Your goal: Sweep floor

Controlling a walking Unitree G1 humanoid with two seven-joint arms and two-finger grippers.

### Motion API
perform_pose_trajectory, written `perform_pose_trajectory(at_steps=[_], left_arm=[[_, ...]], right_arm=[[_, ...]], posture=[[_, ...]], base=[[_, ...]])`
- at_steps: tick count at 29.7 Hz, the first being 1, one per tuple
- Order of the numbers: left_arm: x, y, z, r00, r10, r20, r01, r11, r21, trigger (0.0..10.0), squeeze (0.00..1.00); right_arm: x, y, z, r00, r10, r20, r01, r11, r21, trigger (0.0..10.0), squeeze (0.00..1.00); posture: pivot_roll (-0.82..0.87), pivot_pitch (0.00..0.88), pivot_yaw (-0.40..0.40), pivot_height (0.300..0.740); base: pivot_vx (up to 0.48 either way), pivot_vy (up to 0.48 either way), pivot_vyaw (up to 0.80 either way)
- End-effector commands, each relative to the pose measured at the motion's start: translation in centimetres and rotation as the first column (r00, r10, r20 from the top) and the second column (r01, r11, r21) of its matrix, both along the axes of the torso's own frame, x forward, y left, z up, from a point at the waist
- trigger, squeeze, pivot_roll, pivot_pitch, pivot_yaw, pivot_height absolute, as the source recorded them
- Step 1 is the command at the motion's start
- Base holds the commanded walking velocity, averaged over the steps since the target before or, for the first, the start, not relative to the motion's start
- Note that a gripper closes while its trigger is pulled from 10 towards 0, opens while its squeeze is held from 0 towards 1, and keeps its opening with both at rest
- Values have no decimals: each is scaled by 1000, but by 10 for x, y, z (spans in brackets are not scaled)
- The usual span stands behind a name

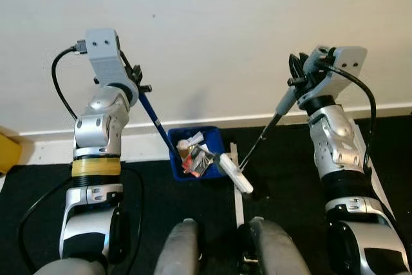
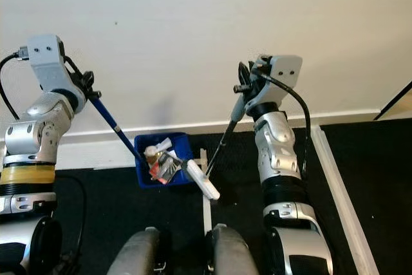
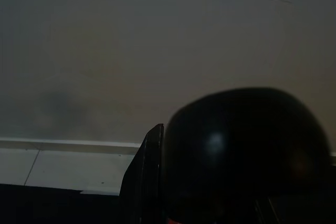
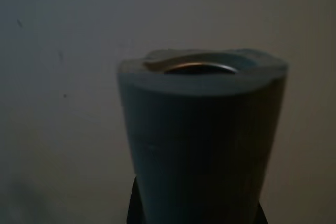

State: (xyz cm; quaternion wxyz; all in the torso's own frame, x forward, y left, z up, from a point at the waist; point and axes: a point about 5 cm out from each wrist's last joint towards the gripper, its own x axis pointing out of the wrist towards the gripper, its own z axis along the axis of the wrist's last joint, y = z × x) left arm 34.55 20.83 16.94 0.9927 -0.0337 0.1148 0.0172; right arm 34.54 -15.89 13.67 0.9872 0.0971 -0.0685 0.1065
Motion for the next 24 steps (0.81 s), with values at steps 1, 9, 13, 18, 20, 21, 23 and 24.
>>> perform_pose_trajectory(at_steps=[1,9,13,18,20,21,23,24], left_arm=[[2,1,16,997,5,74,-3,1000,-24,10000,0],[2,2,14,998,12,65,-11,1000,-21,10000,0],[3,2,14,998,15,64,-14,1000,-21,10000,0],[2,2,13,998,17,63,-15,1000,-21,10000,0],[2,2,13,998,17,63,-15,1000,-22,10000,0],[2,2,13,998,17,63,-15,1000,-22,10000,0],[2,2,13,998,17,63,-16,1000,-23,10000,0],[2,2,13,998,17,63,-16,1000,-23,10000,0]], right_arm=[[-1,3,-3,1000,8,-11,-8,1000,11,10000,0],[0,3,-2,1000,9,-13,-9,1000,10,10000,0],[0,4,-3,1000,10,-14,-10,1000,10,10000,0],[0,5,-3,1000,9,-14,-9,1000,7,10000,0],[0,5,-3,1000,8,-15,-8,1000,5,10000,0],[1,5,-3,1000,7,-16,-7,1000,4,10000,0],[1,4,-3,1000,2,-19,-2,1000,1,10000,0],[1,4,-3,1000,2,-19,-2,1000,1,10000,0]], posture=[[-16,39,87,740],[-16,44,83,740],[-16,44,84,740],[-16,45,83,740],[-15,46,83,740],[-15,45,83,740],[-15,45,83,740],[-15,45,83,740]], base=[[0,0,0],[0,0,0],[0,0,0],[0,0,0],[0,0,0],[0,0,0],[0,0,0],[0,0,0]])
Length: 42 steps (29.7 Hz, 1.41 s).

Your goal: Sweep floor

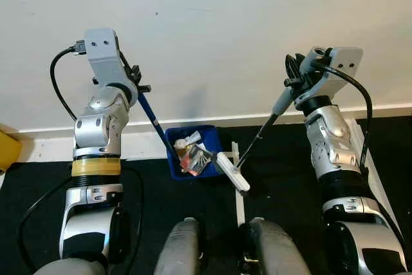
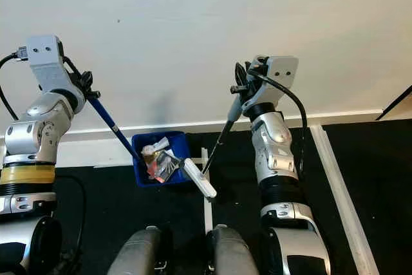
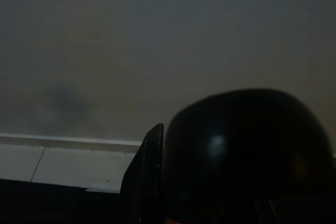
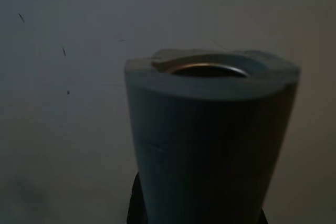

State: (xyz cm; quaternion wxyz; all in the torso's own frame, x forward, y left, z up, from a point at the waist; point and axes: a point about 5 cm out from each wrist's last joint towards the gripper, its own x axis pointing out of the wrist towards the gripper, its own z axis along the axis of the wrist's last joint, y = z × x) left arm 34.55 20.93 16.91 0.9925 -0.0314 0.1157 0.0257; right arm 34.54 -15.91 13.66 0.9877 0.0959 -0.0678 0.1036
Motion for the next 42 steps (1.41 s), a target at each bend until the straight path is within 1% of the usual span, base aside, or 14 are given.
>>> perform_pose_trajectory(at_steps=[1,4,15,42], left_arm=[[2,0,13,998,1,66,1,1000,-29,10000,0],[2,0,13,998,0,65,1,1000,-29,10000,0],[1,-1,10,998,-1,59,3,999,-32,10000,0],[1,-1,7,999,-3,45,4,1000,-29,10000,0]], right_arm=[[1,4,-3,1000,5,-18,-5,1000,3,10000,0],[2,1,-5,999,-18,-37,18,1000,-6,10000,0],[3,-6,-8,997,-56,-57,56,998,-5,10000,0],[4,-7,-9,995,-70,-67,70,998,-3,10000,0]], posture=[[-14,46,82,740],[-15,47,82,740],[-15,48,80,740],[-15,53,83,740]], base=[[0,0,431],[0,0,773],[0,0,780],[0,0,768]])
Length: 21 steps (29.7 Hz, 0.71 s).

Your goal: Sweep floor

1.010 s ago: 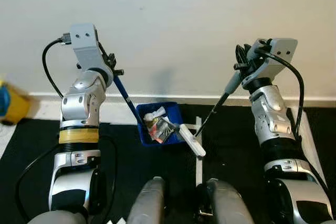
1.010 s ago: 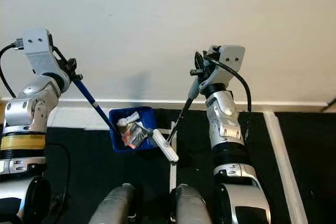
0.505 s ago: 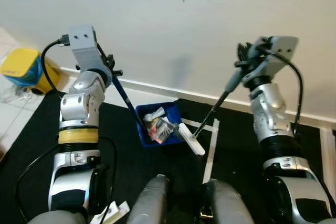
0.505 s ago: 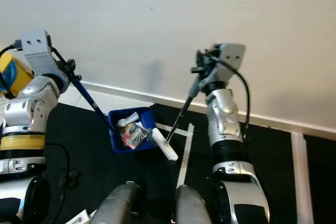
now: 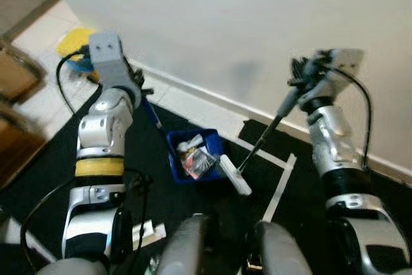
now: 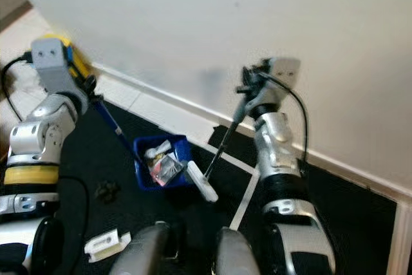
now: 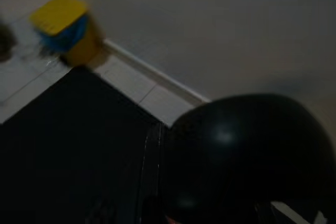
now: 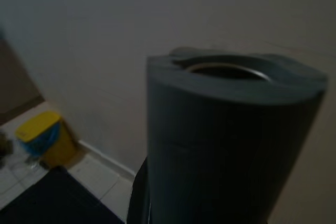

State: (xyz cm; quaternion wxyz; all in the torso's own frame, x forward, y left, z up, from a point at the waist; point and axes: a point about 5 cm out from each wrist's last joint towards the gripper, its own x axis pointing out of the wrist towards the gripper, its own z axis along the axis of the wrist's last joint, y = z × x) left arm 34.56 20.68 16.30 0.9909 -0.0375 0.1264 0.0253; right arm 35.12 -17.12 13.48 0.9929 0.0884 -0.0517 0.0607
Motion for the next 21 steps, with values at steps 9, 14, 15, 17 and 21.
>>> perform_pose_trajectory(at_steps=[9,14,15,17,21], left_arm=[[2,2,12,998,-1,64,2,1000,-17,10000,0],[2,2,12,998,0,65,1,1000,-18,10000,0],[1,2,12,998,1,65,1,1000,-18,10000,0],[1,2,12,998,1,65,0,1000,-19,10000,0],[1,3,12,998,5,65,-3,1000,-22,10000,0]], right_arm=[[-1,6,-7,1000,15,-28,-15,1000,13,10000,0],[0,7,-7,999,19,-27,-19,1000,12,10000,0],[0,7,-7,999,20,-27,-19,1000,11,10000,0],[0,6,-7,999,20,-27,-20,1000,11,10000,0],[0,6,-6,999,21,-26,-21,1000,10,10000,0]], posture=[[-14,50,82,740],[-13,48,79,740],[-13,47,79,740],[-13,46,79,740],[-14,45,78,740]], base=[[0,0,757],[0,0,758],[0,0,756],[0,0,759],[0,0,758]])
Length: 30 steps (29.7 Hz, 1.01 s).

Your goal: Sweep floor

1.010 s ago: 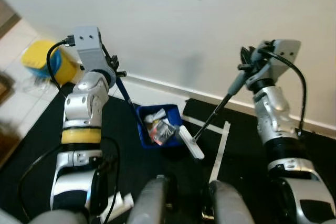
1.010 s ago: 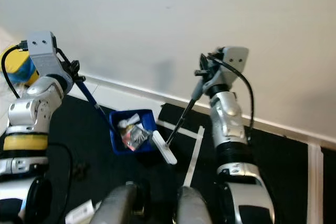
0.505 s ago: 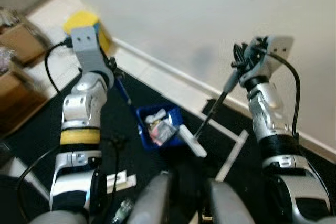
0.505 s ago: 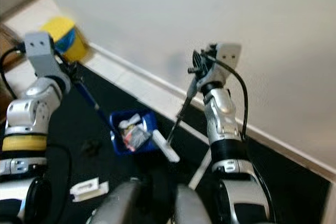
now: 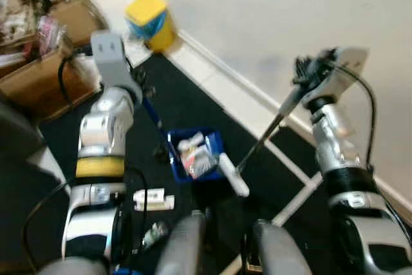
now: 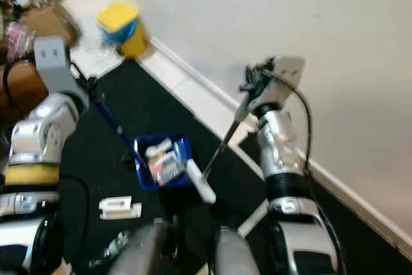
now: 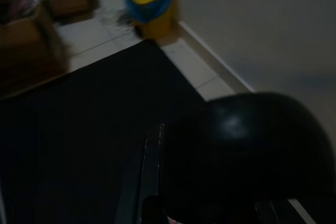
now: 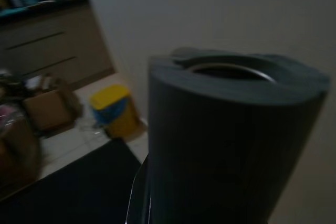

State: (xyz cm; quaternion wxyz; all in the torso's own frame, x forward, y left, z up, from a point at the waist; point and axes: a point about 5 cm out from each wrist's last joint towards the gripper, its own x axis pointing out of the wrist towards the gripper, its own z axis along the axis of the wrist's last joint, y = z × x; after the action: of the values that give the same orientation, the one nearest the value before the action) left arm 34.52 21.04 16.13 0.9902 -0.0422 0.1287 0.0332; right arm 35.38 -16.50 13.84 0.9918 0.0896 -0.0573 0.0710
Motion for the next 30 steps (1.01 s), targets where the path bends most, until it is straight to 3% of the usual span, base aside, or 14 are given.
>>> perform_pose_trajectory(at_steps=[1,11,18,23,30], left_arm=[[2,-1,14,997,-12,70,13,1000,-13,10000,0],[0,4,8,997,29,78,-28,999,-22,10000,0],[-7,8,4,991,68,116,-59,995,-78,10000,0],[-16,14,-8,987,121,101,-109,987,-119,10000,0],[-19,11,-11,988,117,99,-105,987,-119,10000,0]], right_arm=[[-3,0,-10,999,2,-39,-2,1000,7,10000,0],[0,3,-8,999,20,-39,-20,1000,-1,10000,0],[6,12,-4,997,71,-36,-71,997,-15,10000,0],[9,23,-1,993,115,-32,-115,993,3,10000,0],[9,25,-4,991,127,-39,-127,992,4,10000,0]], posture=[[-14,45,78,740],[-14,33,52,740],[-1,26,10,740],[13,27,-17,740],[15,30,-18,740]], base=[[0,0,756],[0,0,759],[0,0,687],[0,0,0],[0,0,0]])
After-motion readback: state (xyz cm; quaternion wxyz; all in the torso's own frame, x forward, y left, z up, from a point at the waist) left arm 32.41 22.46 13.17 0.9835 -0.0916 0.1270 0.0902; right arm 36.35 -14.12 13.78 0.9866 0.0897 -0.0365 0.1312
